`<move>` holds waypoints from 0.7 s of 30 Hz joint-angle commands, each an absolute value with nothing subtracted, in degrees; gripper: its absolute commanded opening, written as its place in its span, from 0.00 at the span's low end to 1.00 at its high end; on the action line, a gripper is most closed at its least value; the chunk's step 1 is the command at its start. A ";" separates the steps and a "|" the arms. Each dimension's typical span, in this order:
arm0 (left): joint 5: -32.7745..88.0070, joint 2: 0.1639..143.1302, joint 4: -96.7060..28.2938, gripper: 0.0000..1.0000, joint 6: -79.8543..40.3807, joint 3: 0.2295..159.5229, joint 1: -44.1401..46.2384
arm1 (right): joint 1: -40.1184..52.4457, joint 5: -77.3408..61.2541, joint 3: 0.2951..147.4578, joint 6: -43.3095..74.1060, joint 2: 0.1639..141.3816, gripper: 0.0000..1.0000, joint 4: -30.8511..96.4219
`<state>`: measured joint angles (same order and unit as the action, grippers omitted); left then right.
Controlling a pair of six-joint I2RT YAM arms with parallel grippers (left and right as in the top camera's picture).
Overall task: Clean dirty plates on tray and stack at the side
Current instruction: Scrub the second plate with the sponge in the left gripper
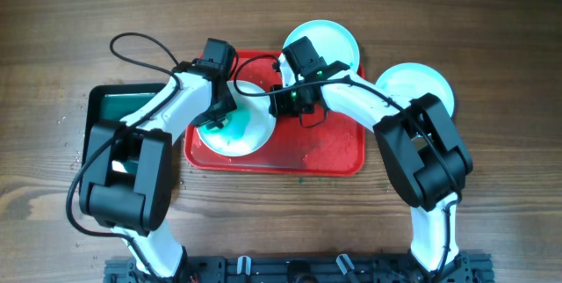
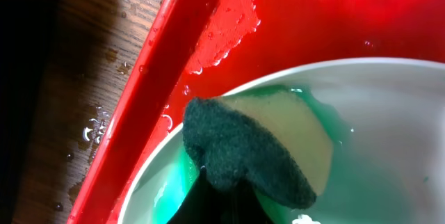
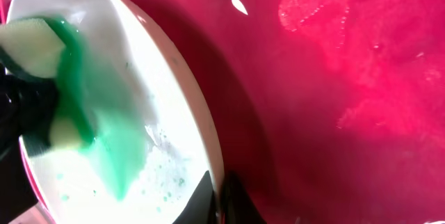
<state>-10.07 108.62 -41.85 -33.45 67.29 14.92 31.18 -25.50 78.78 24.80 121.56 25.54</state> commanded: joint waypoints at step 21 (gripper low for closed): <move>-20.45 109.62 -35.90 0.04 -35.88 71.92 13.61 | 30.68 -24.47 79.09 24.64 122.65 0.04 26.63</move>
